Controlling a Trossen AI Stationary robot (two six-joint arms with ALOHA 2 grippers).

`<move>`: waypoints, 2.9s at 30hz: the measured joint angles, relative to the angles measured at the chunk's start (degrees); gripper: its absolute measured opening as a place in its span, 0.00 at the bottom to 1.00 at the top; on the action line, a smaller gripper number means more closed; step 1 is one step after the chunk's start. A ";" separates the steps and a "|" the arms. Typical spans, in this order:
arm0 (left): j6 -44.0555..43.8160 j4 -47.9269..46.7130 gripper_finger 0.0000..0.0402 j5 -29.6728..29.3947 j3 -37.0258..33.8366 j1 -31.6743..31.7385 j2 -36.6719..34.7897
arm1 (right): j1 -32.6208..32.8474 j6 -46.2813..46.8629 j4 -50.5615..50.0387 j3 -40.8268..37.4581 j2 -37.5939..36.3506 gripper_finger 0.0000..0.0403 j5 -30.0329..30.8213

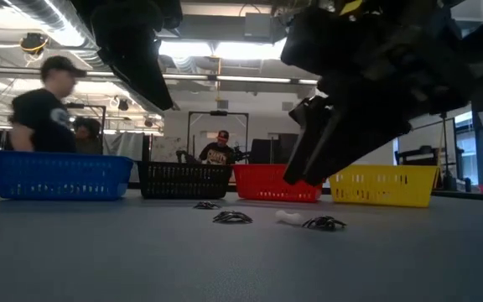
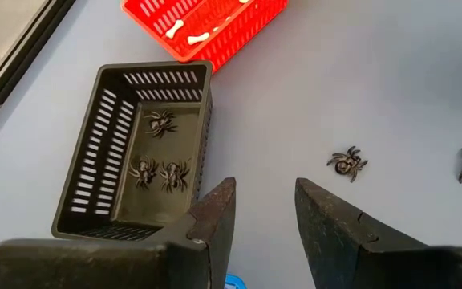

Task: Sort Halloween decoration
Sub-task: Put the black spider toy into the black bin

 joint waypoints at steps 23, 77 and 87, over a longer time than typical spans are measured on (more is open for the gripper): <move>0.02 0.30 0.31 0.02 0.04 -0.02 0.00 | 0.09 -9.57 1.07 -0.03 4.14 0.49 -7.96; 0.04 0.90 0.31 0.02 0.04 -0.02 0.00 | 0.11 -9.51 1.67 0.00 5.44 0.49 -7.89; 0.03 0.90 0.31 0.02 0.04 -0.02 0.00 | 0.11 -9.42 -2.43 3.19 5.79 0.49 -7.85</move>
